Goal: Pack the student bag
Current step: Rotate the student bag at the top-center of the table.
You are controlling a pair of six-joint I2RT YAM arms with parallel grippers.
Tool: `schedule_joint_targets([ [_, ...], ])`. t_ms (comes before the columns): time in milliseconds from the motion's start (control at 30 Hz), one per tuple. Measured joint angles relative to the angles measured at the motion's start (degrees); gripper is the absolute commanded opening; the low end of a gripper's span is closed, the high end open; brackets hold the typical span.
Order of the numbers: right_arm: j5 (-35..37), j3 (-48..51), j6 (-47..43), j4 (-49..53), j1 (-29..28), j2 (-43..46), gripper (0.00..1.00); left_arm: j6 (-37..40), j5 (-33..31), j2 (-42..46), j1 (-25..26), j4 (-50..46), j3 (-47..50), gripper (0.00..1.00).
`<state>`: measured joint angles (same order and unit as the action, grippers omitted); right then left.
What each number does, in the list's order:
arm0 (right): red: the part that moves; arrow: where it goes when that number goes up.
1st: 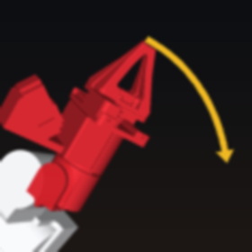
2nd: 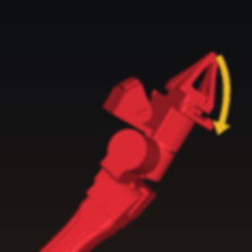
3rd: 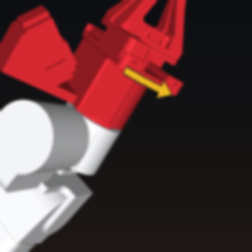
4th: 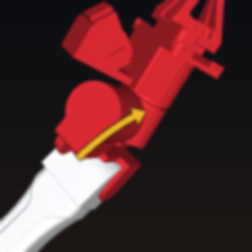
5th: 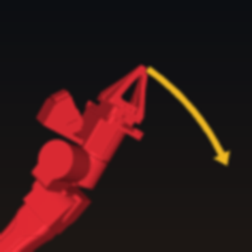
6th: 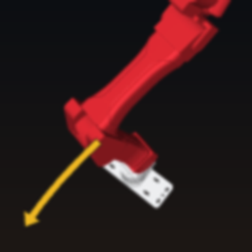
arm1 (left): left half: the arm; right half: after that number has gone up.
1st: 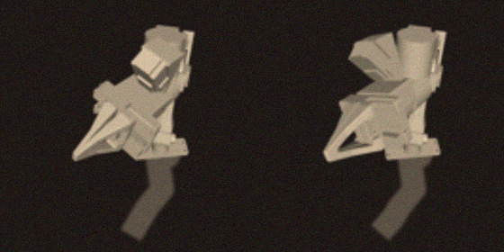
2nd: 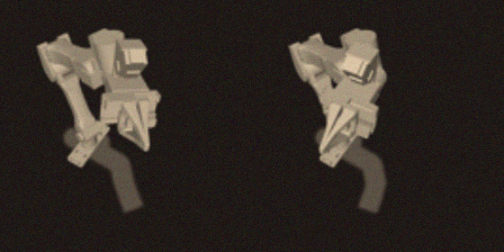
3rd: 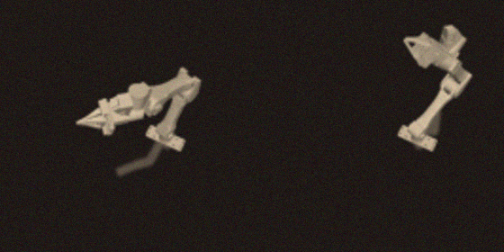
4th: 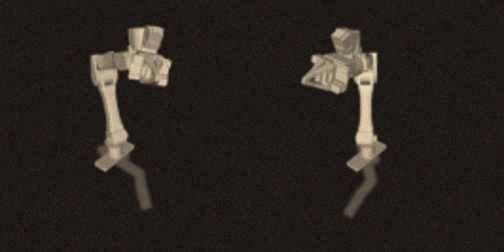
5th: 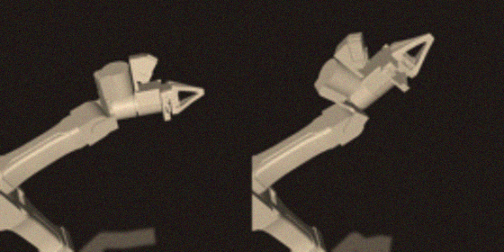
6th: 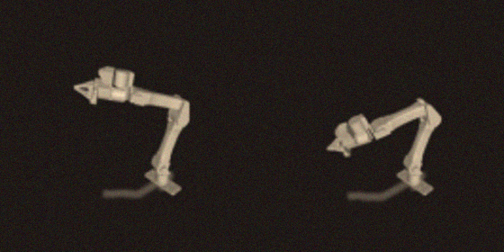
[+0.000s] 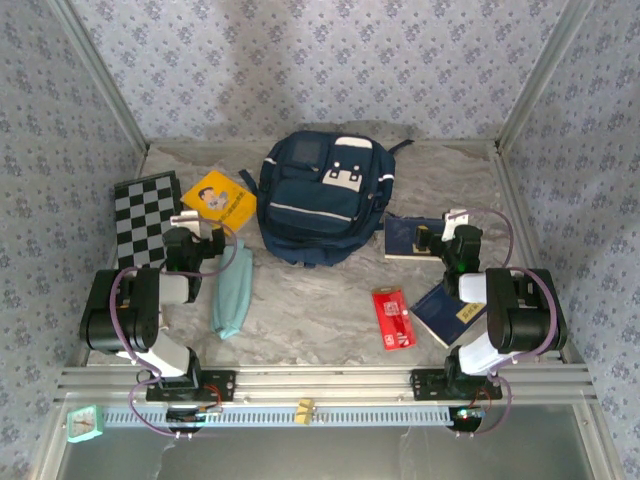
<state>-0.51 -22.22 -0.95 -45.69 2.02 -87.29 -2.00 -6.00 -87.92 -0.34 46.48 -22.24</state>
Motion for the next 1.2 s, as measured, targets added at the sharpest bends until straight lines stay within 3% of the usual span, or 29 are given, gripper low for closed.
schedule_joint_targets([
  [500, 0.3, 0.0, 0.0, 0.0, -0.1, 0.2, 1.00, 0.0, 0.0, 0.2, 0.0, -1.6, -0.5, 1.00],
  [767, 3.5, 1.4, 0.1, 4.2, -0.4, 11.6, 1.00, -0.2, 0.5, 7.6, 0.0, -10.3, -3.5, 1.00],
  [967, 4.7, -1.2, 2.3, 17.5, -0.2, 26.1, 1.00, -2.8, 0.9, 19.1, 0.0, -16.0, -3.2, 1.00],
  [1200, 7.2, -6.5, 16.4, 35.4, 3.0, 36.8, 1.00, -15.1, 1.9, 30.7, -1.7, -25.0, -3.6, 1.00],
])
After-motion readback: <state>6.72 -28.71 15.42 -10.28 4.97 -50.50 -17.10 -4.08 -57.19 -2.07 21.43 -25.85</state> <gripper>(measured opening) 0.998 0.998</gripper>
